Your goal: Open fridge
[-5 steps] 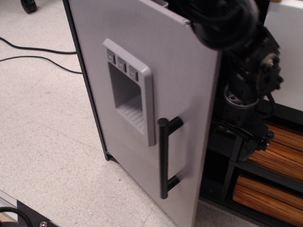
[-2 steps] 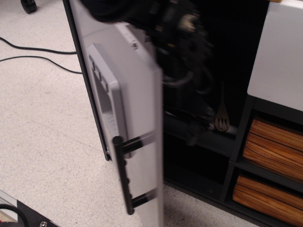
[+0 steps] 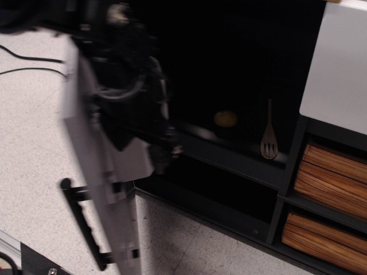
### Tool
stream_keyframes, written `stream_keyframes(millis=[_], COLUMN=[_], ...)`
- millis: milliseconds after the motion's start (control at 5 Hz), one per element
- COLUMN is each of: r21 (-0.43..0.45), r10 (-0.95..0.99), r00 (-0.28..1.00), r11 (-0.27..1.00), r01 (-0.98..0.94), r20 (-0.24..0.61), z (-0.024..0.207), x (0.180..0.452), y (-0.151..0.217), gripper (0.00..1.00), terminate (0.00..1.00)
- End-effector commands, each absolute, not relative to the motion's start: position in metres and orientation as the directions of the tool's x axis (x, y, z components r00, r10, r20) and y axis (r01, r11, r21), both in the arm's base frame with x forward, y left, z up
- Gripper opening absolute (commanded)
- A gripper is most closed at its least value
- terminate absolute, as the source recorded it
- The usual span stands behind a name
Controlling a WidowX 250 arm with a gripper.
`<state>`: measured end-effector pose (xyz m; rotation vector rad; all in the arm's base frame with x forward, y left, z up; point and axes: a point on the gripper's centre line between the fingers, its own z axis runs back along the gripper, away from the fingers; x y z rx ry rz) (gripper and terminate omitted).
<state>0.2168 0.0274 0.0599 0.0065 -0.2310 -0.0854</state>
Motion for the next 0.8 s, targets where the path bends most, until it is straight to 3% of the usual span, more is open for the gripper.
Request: stream_keyframes(millis=[0, 400, 600], r21=[0.062, 0.062, 0.062], r10=[-0.125, -0.125, -0.125], r00=[0.966, 0.966, 0.966], r11=[0.992, 0.992, 0.992], r01=[0.114, 0.114, 0.114], r20=[0.228, 0.228, 0.228], z=[0.0607, 0.0607, 0.0607], x=[0.2003, 0.2003, 0.2003], y=[0.0673, 0.0673, 0.0673], gripper=[1.0, 1.0, 1.0], terminate=[0.0, 0.0, 1.0])
